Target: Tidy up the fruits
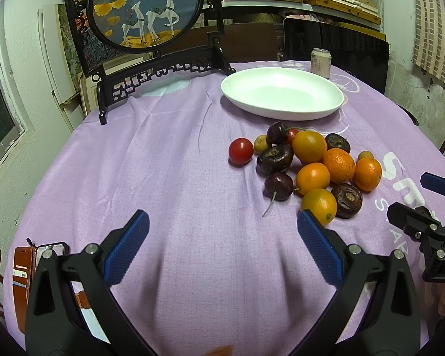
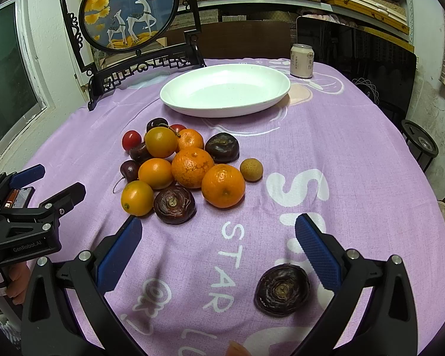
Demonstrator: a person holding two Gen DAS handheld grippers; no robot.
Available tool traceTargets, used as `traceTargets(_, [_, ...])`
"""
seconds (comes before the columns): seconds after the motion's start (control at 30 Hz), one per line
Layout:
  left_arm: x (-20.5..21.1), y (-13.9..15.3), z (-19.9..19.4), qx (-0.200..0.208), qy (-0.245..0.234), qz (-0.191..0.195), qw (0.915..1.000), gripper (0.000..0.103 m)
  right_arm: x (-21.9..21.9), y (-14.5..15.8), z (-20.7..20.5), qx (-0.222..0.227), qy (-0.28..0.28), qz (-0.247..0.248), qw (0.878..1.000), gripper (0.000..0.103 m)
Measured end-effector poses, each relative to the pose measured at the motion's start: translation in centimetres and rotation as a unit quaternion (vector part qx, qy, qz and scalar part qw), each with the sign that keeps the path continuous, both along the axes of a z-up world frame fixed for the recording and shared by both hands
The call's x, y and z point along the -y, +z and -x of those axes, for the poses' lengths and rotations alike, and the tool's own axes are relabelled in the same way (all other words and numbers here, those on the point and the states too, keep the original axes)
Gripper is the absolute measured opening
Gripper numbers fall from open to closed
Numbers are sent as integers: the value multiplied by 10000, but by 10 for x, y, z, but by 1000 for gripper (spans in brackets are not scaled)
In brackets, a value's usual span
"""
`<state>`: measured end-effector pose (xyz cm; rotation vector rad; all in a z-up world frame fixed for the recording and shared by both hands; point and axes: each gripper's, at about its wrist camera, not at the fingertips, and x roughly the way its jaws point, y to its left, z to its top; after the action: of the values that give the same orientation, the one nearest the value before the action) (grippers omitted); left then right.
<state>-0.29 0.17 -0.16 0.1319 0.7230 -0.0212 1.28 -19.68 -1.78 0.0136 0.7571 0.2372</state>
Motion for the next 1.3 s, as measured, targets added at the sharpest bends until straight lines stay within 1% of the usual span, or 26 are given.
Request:
traceTargets(0.3, [1,-6,-1,-41,-11,7,10000,101,0,-1,0,-4,1,3,10000,102])
traceTargets(0.77, [1,-4,0,-70,2,23,10000,101,-4,-3,-1,-14,2,14,10000,102])
traceTargets(1.0, [0,-2,-1,-125,0,34,9999,101,1,3,-7,-25,12,38,10000,102])
traceTargets(1.2, [0,-2,-3,-200,-15,52,9998,101,-3,-7,-3,-57,56,123,9999,102])
traceTargets(1.3, [-1,-8,-7,-382,-44,57,9992,101,-5,-11,-3,-134,84,224,9996,102])
